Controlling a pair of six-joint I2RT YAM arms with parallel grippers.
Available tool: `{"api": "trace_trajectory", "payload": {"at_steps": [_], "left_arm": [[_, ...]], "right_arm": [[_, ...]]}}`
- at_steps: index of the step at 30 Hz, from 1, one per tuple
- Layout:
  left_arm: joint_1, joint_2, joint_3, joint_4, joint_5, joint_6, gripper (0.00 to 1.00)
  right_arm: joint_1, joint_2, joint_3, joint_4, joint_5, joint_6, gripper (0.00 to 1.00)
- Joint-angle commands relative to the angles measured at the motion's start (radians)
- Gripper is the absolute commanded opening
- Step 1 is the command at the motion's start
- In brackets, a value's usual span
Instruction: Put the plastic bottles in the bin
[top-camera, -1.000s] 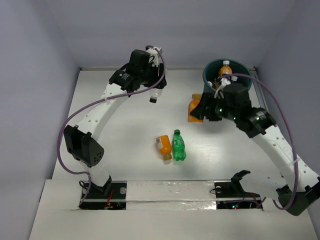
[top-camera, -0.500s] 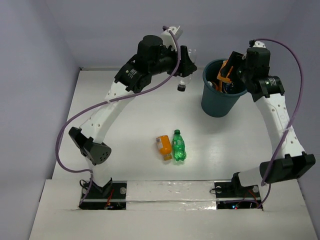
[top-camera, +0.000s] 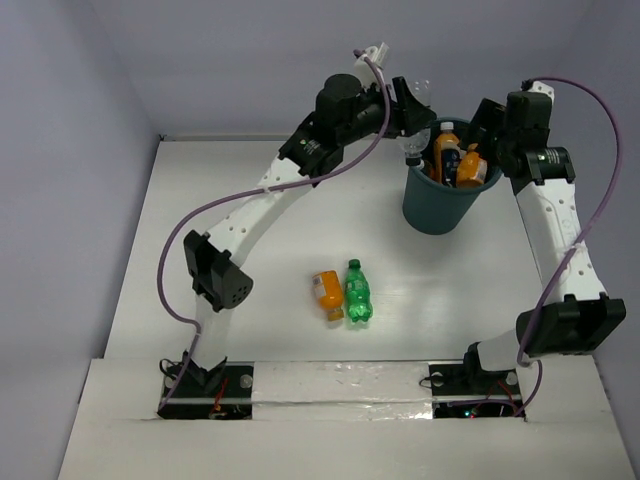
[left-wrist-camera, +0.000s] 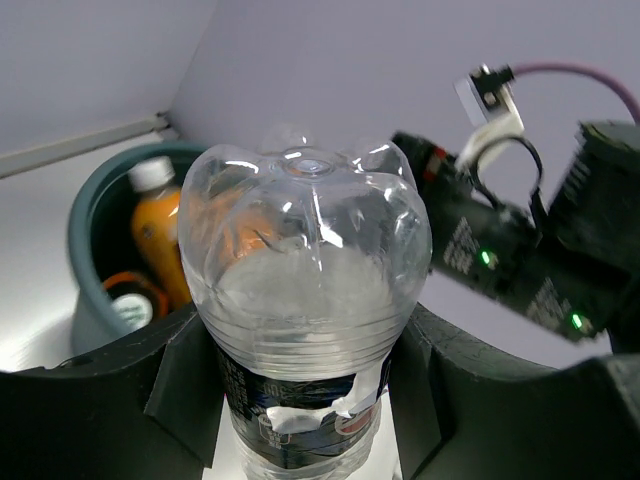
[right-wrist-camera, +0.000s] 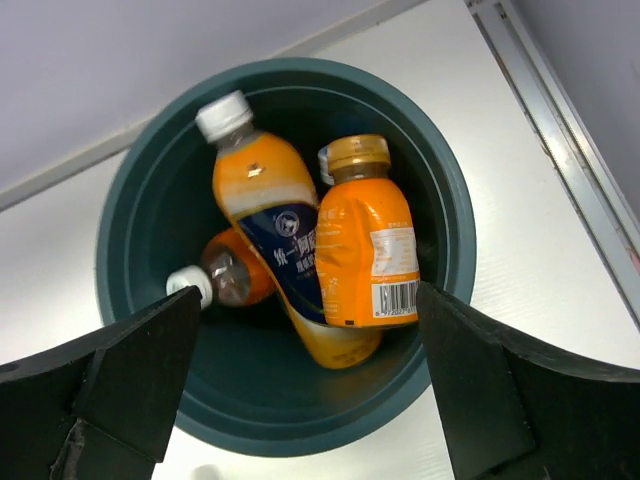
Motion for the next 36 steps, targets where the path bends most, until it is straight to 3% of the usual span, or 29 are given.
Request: {"api": "trace_trajectory", "payload": {"at_steps": [1,3,5,7,8,10,16,21,24,25,26,33,36], "left_arm": [[-0.027,0.026,0.081,0.196,-0.044,-0.077,0.34],[-0.036,0.058,0.09,0.225,-0.087,-0.086,0.34],[-0.063,0.085,0.091,0.272,-0.121,-0.065,0.35],[-0.073,0.11,0.11,0.297,-0.178,-0.045,0.35],[-0.073,0.139,0.124,0.308,-0.207,-0.039,0.35],[-0.082,0.168,0.142,0.326,-0.244,-0.029,0.36],[-0.102,0.272,0.206,0.369,-0.371,0.035,0.38],[-0.102,0.342,0.214,0.398,-0.407,0.054,0.41],[-0.102,0.368,0.216,0.408,-0.408,0.069,0.67],[-0.102,0.371,0.217,0.405,-0.408,0.073,0.87],[-0.102,0.372,0.217,0.401,-0.407,0.08,0.97],[-0.102,0.28,0.231,0.371,-0.434,0.158,0.99],[-0.102,0.201,0.225,0.32,-0.451,0.217,0.99]], "right_arm": [[0.003,-0.072,0.01,0.042,-0.006,0.01,0.94],[0.003,-0.112,-0.014,0.036,-0.01,0.02,0.94],[0.003,-0.187,-0.055,0.059,-0.026,0.048,0.84],[0.003,-0.25,-0.141,0.102,-0.039,0.088,0.42],[0.003,-0.306,-0.166,0.111,-0.07,0.106,0.27],[0.003,-0.36,-0.253,0.133,-0.113,0.151,0.11],[0.003,-0.553,-0.422,0.136,-0.164,0.185,0.1],[0.003,-0.612,-0.507,0.114,-0.224,0.209,0.1],[0.012,-0.629,-0.531,0.116,-0.237,0.211,0.1],[0.012,-0.63,-0.533,0.118,-0.242,0.211,0.1],[0.012,-0.632,-0.533,0.119,-0.25,0.209,0.1],[0.03,-0.623,-0.554,0.134,-0.331,0.182,0.2],[0.044,-0.624,-0.569,0.133,-0.358,0.159,0.33]]}}
